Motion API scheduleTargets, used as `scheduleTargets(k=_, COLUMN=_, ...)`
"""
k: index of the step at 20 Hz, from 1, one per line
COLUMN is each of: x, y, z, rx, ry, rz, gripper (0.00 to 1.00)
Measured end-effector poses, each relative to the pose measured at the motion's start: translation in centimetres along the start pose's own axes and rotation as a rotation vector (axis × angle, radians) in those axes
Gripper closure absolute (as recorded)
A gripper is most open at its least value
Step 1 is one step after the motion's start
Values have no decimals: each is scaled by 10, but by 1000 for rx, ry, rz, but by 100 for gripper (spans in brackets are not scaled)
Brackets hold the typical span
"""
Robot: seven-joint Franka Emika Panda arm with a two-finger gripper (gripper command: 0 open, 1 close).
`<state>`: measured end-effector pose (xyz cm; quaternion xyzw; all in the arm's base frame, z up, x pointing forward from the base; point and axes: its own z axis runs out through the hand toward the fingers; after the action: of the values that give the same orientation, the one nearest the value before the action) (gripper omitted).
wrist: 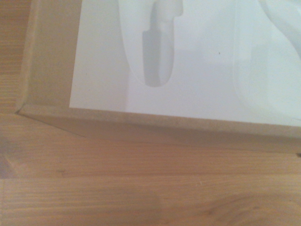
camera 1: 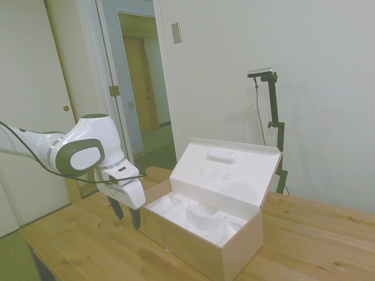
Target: Close the box
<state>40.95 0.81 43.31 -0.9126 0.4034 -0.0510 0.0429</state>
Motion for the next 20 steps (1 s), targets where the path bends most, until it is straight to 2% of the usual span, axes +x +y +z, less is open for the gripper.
scheduleTargets(k=3, x=0, y=0, z=-1, rx=1, ry=4, rz=-1, gripper=0)
scheduleTargets(k=6, x=-3, y=6, z=-26, rx=43, ry=46, rz=2, gripper=0)
scheduleTargets(k=13, x=-18, y=33, z=-147, rx=222, ry=239, rz=4, gripper=0)
scheduleTargets(k=17, x=12, y=30, z=-216, rx=310, ry=320, rz=14, gripper=0)
scheduleTargets(k=20, x=43, y=11, z=-254, rx=343, ry=341, rz=19, gripper=0)
